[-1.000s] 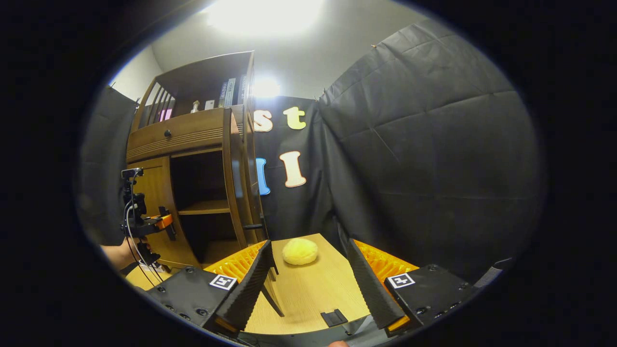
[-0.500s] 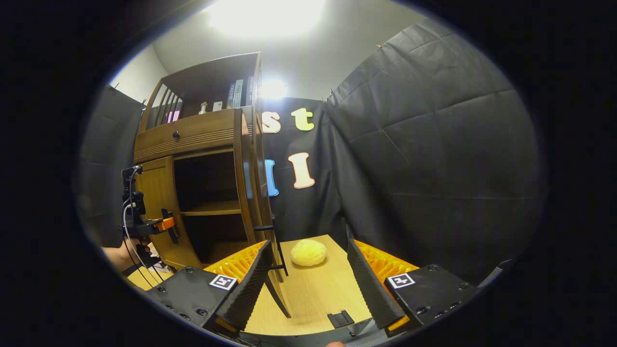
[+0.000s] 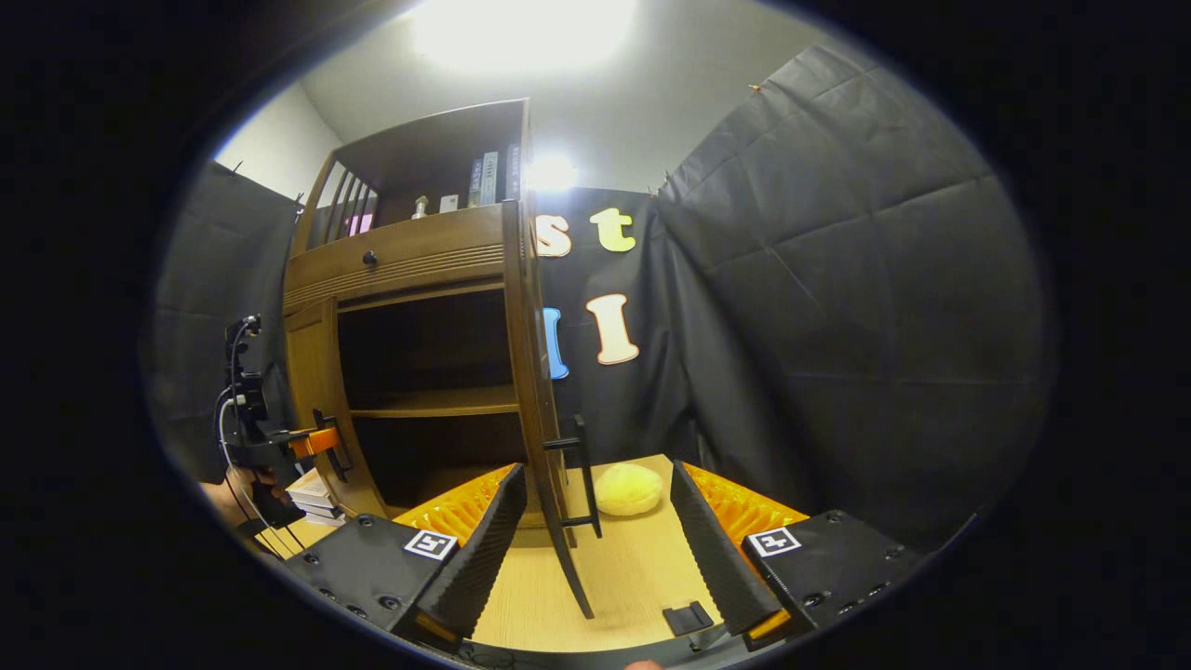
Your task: Open the right door of the double-door shoe cabinet with the right hand, and open the left door with the left hand.
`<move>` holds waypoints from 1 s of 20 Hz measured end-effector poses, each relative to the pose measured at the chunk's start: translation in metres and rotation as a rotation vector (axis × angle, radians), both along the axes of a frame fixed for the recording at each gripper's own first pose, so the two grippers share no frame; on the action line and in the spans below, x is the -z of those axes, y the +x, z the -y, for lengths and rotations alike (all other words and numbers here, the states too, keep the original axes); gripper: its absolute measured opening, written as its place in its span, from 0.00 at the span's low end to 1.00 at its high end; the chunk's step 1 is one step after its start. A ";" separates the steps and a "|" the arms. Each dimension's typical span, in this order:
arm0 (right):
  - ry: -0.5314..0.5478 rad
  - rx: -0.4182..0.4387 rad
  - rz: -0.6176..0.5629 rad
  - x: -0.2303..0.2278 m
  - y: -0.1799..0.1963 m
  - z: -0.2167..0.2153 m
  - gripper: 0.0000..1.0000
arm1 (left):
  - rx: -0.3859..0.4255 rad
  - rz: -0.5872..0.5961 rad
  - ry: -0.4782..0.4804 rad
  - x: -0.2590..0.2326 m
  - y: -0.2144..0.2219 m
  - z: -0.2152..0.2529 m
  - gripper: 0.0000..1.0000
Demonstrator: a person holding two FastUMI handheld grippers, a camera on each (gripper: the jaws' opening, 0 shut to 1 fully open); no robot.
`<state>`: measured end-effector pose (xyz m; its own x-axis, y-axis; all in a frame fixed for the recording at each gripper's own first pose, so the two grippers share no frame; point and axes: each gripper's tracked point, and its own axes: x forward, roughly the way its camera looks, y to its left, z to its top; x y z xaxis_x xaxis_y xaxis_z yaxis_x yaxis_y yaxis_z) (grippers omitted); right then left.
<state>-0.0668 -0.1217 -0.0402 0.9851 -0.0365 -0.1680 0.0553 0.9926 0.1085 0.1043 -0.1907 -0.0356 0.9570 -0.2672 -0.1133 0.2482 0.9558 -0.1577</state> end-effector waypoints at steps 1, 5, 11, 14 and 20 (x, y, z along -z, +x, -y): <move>-0.004 -0.010 0.003 -0.002 0.002 -0.005 0.98 | -0.001 0.000 -0.001 0.001 -0.006 -0.005 0.19; -0.028 -0.050 0.011 -0.006 0.008 -0.021 0.98 | -0.021 -0.014 0.018 0.000 -0.019 -0.019 0.22; -0.047 -0.113 0.017 -0.006 0.020 -0.049 0.98 | -0.035 -0.033 0.000 -0.002 -0.041 -0.044 0.22; -0.037 -0.146 0.020 -0.005 0.026 -0.066 0.98 | -0.047 -0.035 0.006 -0.001 -0.052 -0.056 0.21; -0.075 -0.208 0.028 -0.003 0.041 -0.096 0.98 | -0.076 -0.046 0.016 -0.001 -0.069 -0.083 0.21</move>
